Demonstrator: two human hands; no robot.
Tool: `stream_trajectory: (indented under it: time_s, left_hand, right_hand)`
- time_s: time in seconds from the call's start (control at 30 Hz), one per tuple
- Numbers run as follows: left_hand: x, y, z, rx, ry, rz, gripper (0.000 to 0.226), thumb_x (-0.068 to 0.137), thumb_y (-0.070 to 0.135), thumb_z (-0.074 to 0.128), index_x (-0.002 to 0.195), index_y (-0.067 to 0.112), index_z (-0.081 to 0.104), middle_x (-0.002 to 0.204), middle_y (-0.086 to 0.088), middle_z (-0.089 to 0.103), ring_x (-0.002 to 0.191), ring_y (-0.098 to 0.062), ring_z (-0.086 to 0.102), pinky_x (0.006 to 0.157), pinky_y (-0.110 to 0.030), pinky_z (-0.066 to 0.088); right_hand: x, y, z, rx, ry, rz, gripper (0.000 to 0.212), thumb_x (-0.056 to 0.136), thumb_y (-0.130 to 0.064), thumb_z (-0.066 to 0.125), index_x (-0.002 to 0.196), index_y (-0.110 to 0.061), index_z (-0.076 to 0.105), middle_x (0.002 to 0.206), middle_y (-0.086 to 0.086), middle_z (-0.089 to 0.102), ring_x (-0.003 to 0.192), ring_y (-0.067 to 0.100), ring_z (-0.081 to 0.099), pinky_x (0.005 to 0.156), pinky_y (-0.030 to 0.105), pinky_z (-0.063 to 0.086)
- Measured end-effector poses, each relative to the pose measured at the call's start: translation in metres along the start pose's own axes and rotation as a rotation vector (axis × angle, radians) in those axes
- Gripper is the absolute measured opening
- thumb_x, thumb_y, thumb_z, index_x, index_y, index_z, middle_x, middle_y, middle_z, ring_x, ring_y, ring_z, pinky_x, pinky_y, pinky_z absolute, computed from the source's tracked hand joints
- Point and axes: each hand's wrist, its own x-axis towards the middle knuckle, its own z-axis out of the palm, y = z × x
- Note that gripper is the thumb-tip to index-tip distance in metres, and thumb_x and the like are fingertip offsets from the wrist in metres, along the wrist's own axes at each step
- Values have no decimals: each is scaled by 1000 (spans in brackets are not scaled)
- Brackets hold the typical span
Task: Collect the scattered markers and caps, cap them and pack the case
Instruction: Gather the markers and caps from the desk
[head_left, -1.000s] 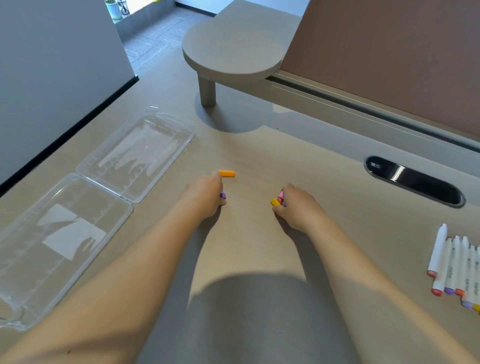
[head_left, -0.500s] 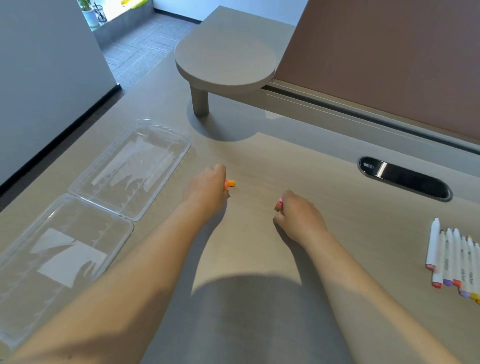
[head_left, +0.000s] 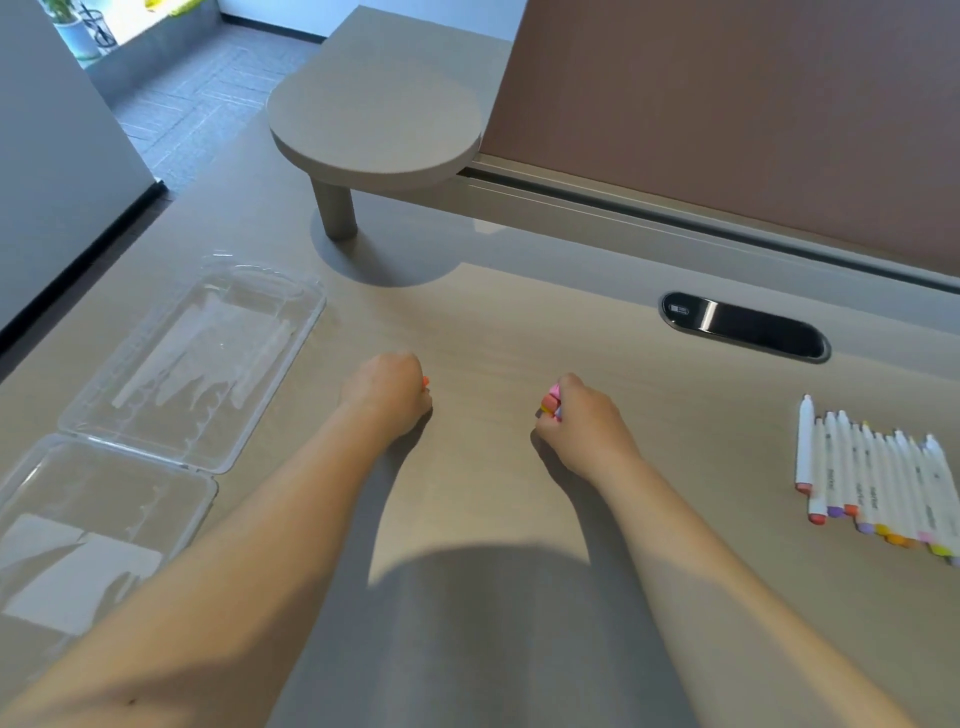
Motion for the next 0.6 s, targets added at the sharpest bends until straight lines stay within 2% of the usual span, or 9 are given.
stream_trajectory:
  time_s: [0.13,0.2,0.27,0.4,0.5,0.6]
  left_hand:
    - [-19,23,5,-140,-31,11,18,90,16,47,96,2,57,101,-22,60,96,-36,54,76,-33,43]
    - [-29,42,8,-201,-57,39,9,89,14,47,87,8,53,85,-16,56,84,-30,50,68,-29,37]
    - [-40,65,15,-230,-69,88,8,90,14,46,83,9,48,77,-9,51,80,-27,47,66,-28,34]
    - [-67,113,37,-302,-94,192,9,92,19,47,86,12,47,95,-15,61,99,-31,55,79,-33,43]
    - [-86,148,59,-335,-114,255,9,92,21,49,86,15,47,101,-16,62,101,-31,55,80,-33,42]
    - [-101,181,78,-367,-120,297,9,91,18,50,85,14,46,94,-13,60,100,-31,55,78,-32,41]
  right_hand:
    - [-13,16,-10,73,13,38,11,87,-10,46,90,-14,36,69,-12,37,82,21,41,71,24,31]
    - [-22,28,-18,83,38,40,11,87,-10,46,89,-14,36,68,-12,35,81,22,41,70,24,30]
    - [-33,43,-25,89,78,51,10,86,-10,46,88,-14,37,70,-9,39,81,22,41,69,24,30]
    - [-61,86,-37,84,118,99,9,87,-9,44,88,-15,38,80,-1,45,80,23,42,66,26,32]
    - [-83,124,-42,85,128,144,8,88,-8,43,87,-14,38,83,-1,46,80,23,43,63,27,31]
    - [-99,155,-44,40,127,181,8,90,-10,42,88,-15,36,90,3,48,80,23,44,68,27,32]
